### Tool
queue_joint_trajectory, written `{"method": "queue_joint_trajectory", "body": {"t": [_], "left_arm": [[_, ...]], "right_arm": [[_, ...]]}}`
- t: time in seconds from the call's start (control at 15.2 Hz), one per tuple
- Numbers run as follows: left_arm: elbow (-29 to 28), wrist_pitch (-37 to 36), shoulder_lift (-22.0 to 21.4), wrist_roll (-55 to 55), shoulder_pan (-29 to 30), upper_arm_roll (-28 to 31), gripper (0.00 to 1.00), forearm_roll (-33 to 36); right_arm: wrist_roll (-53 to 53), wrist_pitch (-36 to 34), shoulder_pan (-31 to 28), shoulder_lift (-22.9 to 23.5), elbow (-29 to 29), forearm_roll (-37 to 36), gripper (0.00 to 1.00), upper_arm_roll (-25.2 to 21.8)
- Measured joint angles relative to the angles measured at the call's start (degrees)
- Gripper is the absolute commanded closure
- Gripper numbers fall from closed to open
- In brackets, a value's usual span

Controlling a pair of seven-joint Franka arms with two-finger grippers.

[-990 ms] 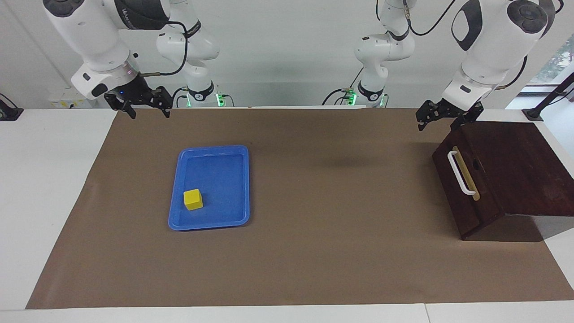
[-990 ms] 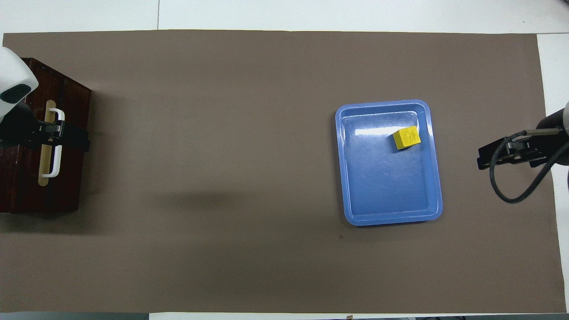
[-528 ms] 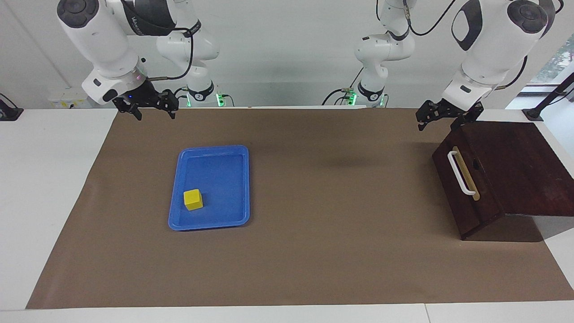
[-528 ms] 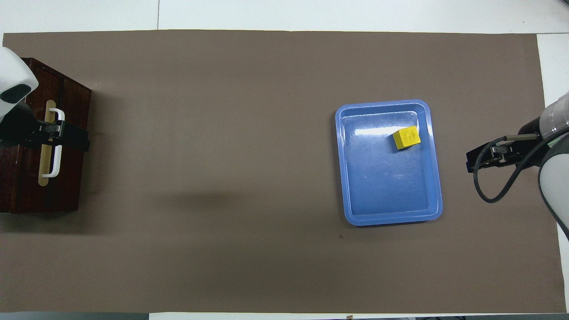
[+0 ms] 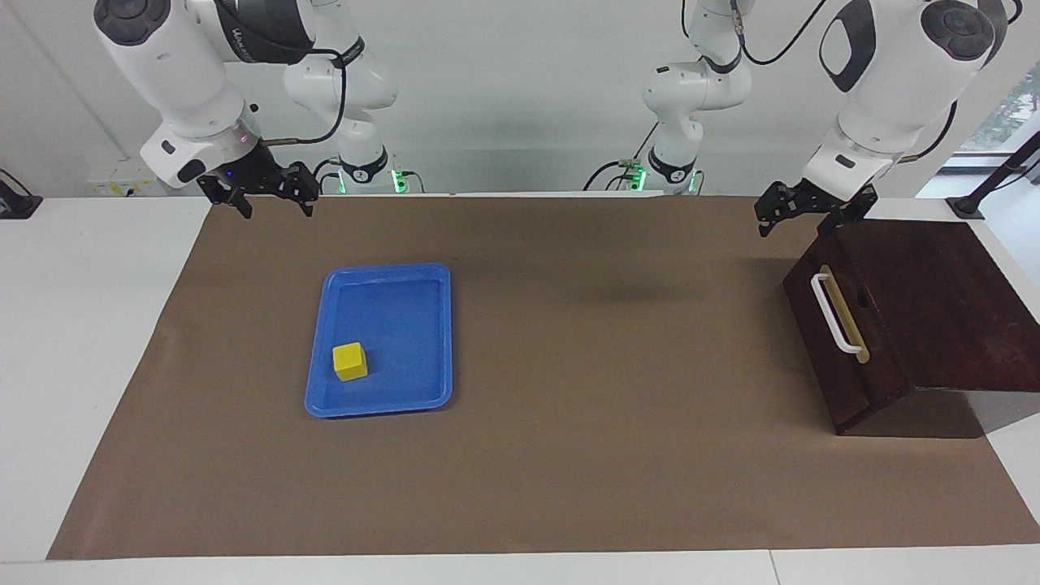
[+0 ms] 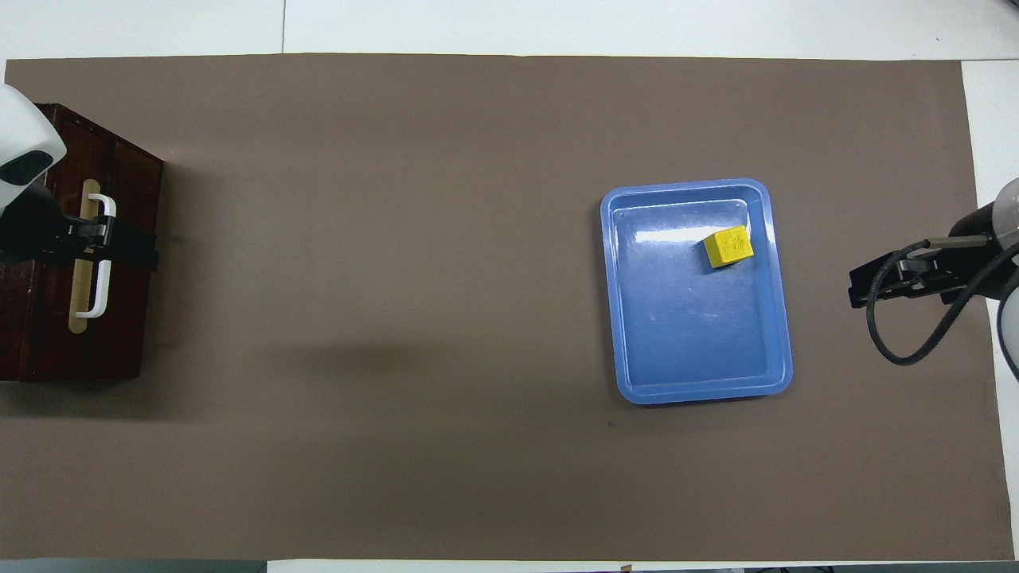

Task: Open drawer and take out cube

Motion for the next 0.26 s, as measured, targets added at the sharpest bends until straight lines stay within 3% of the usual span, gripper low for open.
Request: {"method": "queue_joint_trajectory", "body": {"t": [0.26], "left_arm": [[0.0,0.0,0.0,0.0,0.0,0.1,0.0,0.0]], "right_arm": [[0.2,0.0,0.1,0.0,0.0,0.0,0.0,0.2]]}}
